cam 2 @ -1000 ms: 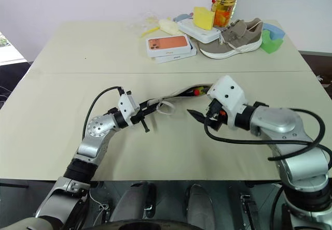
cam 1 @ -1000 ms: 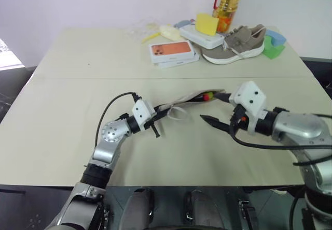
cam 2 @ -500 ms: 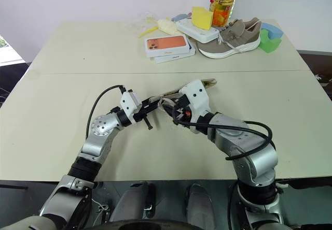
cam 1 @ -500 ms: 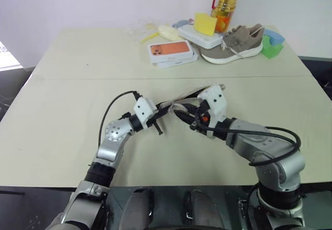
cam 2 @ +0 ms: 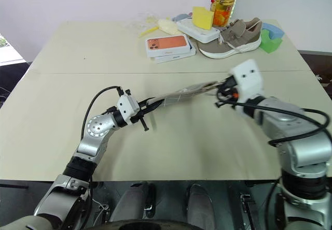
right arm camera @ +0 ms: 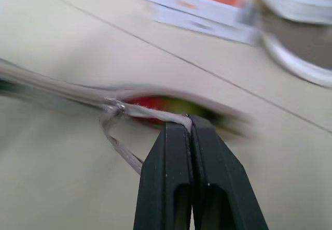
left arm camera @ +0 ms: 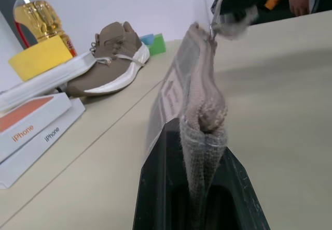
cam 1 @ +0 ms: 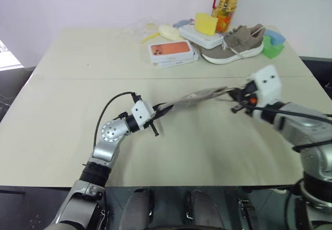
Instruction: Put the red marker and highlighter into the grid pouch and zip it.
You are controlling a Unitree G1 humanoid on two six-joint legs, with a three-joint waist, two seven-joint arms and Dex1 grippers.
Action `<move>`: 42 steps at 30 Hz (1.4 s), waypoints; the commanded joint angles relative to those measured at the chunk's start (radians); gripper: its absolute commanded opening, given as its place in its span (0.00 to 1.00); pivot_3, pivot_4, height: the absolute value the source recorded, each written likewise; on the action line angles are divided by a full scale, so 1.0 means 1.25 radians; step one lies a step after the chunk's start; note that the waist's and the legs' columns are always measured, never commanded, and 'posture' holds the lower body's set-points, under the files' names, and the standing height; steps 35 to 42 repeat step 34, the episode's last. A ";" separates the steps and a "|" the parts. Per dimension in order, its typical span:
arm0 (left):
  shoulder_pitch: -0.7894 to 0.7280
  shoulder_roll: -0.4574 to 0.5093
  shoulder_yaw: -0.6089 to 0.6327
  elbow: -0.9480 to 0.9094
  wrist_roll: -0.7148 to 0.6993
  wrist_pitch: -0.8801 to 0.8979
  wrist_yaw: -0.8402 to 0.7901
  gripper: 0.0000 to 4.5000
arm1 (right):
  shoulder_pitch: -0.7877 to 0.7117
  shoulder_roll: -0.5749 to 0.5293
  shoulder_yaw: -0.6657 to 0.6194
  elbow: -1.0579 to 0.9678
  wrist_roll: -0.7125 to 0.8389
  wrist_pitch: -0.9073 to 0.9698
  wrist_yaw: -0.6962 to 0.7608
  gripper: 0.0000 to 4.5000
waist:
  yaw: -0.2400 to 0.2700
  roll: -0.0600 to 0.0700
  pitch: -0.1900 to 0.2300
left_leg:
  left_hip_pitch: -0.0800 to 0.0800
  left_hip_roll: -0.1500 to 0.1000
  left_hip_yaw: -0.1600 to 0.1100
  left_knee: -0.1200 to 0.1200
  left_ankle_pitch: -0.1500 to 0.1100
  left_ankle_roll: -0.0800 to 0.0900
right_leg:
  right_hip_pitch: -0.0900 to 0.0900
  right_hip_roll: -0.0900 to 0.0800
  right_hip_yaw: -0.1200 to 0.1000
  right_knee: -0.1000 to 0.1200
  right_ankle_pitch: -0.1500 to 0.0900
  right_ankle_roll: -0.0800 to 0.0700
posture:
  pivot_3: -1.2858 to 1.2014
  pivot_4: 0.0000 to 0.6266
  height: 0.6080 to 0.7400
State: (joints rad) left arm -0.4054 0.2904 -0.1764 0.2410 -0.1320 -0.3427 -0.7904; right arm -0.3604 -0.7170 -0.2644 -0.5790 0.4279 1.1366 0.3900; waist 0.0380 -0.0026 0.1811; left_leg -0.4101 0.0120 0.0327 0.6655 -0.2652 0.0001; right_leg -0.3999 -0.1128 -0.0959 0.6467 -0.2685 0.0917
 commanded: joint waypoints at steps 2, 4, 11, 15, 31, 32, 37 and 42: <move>0.022 0.035 0.020 0.032 0.013 -0.011 0.003 0.00 | 0.052 -0.057 -0.070 0.035 -0.055 -0.055 -0.009 0.01 | -0.002 0.000 0.000 | 0.000 0.000 0.000 0.000 0.000 0.000 | 0.000 0.000 0.000 0.000 0.000 0.000 | 0.52 0.24 1.00; 0.028 0.044 0.022 0.040 0.016 -0.015 0.003 0.00 | 0.079 -0.066 -0.054 0.034 -0.059 -0.071 -0.003 0.01 | -0.004 0.000 0.000 | 0.000 0.000 0.000 0.000 0.000 0.000 | 0.000 0.000 0.000 0.000 0.000 0.000 | 0.52 0.24 1.00; 0.063 0.079 0.047 0.049 -0.012 0.023 -0.005 0.32 | 0.198 -0.073 -0.038 -0.013 0.025 -0.079 0.111 0.30 | -0.011 0.000 0.000 | 0.001 0.001 0.000 0.000 0.000 0.000 | 0.000 0.000 0.000 0.000 0.000 0.000 | 0.52 0.24 1.00; 0.105 0.123 0.094 0.051 -0.017 0.049 0.015 0.78 | 0.329 -0.073 -0.067 -0.027 0.022 -0.159 0.170 0.76 | -0.005 0.000 0.000 | 0.000 0.001 0.000 0.000 0.000 0.000 | 0.000 0.000 0.000 0.000 0.000 0.000 | 0.52 0.24 1.00; 0.302 0.174 0.256 -0.106 -0.138 0.339 0.105 0.89 | 0.492 0.026 -0.238 0.084 0.059 -0.458 0.286 0.86 | -0.025 0.003 -0.002 | 0.004 0.003 0.001 -0.001 0.000 0.000 | 0.002 0.002 0.001 0.000 0.000 0.000 | 0.52 0.24 1.00; 0.316 0.174 0.260 -0.125 -0.140 0.351 0.111 0.89 | 0.481 0.028 -0.228 0.100 0.052 -0.469 0.283 0.86 | -0.025 0.003 -0.002 | 0.004 0.003 0.001 -0.001 0.000 0.000 | 0.002 0.002 0.001 0.000 0.000 0.000 | 0.52 0.24 1.00; 0.336 0.174 0.267 -0.155 -0.144 0.371 0.119 0.89 | 0.463 0.025 -0.212 0.130 0.042 -0.482 0.283 0.86 | -0.025 0.003 -0.002 | 0.004 0.003 0.001 -0.002 0.000 0.000 | 0.002 0.002 0.002 0.000 0.000 0.000 | 0.52 0.24 1.00; 0.336 0.174 0.267 -0.155 -0.144 0.371 0.119 0.89 | 0.463 0.025 -0.212 0.130 0.042 -0.482 0.283 0.86 | -0.025 0.003 -0.002 | 0.004 0.003 0.001 -0.002 0.000 0.000 | 0.002 0.002 0.002 0.000 0.000 0.000 | 0.52 0.24 1.00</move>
